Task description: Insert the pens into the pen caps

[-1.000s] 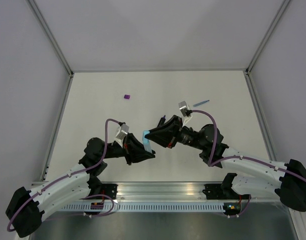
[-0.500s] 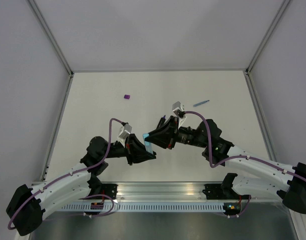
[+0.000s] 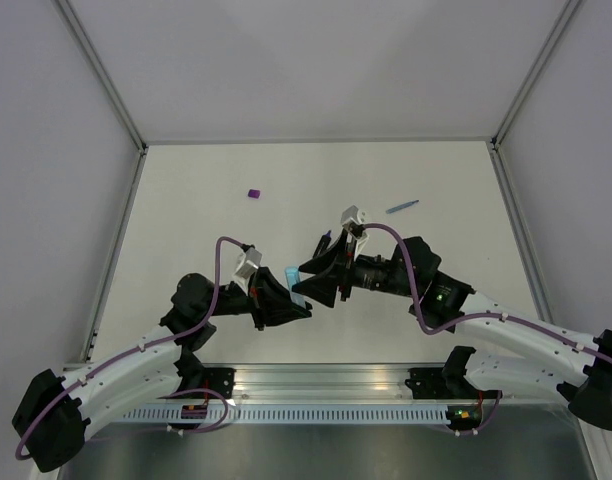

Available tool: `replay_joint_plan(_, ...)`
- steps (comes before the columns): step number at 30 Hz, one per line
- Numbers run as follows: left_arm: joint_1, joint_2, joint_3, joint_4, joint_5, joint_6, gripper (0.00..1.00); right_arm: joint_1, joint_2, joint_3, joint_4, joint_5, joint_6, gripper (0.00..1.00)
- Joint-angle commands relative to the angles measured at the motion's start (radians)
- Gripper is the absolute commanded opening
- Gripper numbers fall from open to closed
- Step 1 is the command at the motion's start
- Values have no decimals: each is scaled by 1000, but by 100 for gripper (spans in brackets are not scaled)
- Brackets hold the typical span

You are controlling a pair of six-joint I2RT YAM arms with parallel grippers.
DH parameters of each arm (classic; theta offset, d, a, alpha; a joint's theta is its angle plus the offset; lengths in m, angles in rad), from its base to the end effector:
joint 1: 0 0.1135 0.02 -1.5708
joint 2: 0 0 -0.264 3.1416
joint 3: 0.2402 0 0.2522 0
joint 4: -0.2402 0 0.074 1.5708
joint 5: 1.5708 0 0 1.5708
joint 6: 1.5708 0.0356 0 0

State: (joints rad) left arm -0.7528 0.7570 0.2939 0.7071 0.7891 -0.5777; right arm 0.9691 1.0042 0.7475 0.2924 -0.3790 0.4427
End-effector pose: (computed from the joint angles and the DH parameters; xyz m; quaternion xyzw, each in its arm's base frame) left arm 0.1069 -0.1348 0.2630 0.3514 0.5398 -0.6352 0.4262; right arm 0.1236 0.2032 0.3359 -0.3083 0.6232 0.5580 0.4530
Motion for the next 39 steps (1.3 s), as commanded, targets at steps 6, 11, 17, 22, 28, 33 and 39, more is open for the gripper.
replay_joint_plan(6, 0, -7, 25, 63, 13, 12, 2, 3, 36, 199, -130, 34, -79, 70)
replay_joint_plan(11, 0, -10, 25, 61, 13, 12, 2, 3, 86, 272, -154, 28, -81, 72)
replay_joint_plan(17, 0, -8, 27, 58, 13, 12, 2, 3, 165, 340, -162, -23, -67, 66)
replay_joint_plan(22, 0, -10, 27, 55, 13, 13, 2, 3, 177, 320, -138, -43, -52, 53)
replay_joint_plan(28, 0, -10, 27, 55, 13, 12, 2, 2, 140, 227, -85, -66, -21, 37)
replay_joint_plan(33, -2, -10, 27, 58, 12, 10, 2, 2, 125, 150, -55, -90, -1, 19)
replay_joint_plan(39, 0, -5, 27, 57, 4, 12, 2, 2, 134, 86, -21, -139, 30, 0)
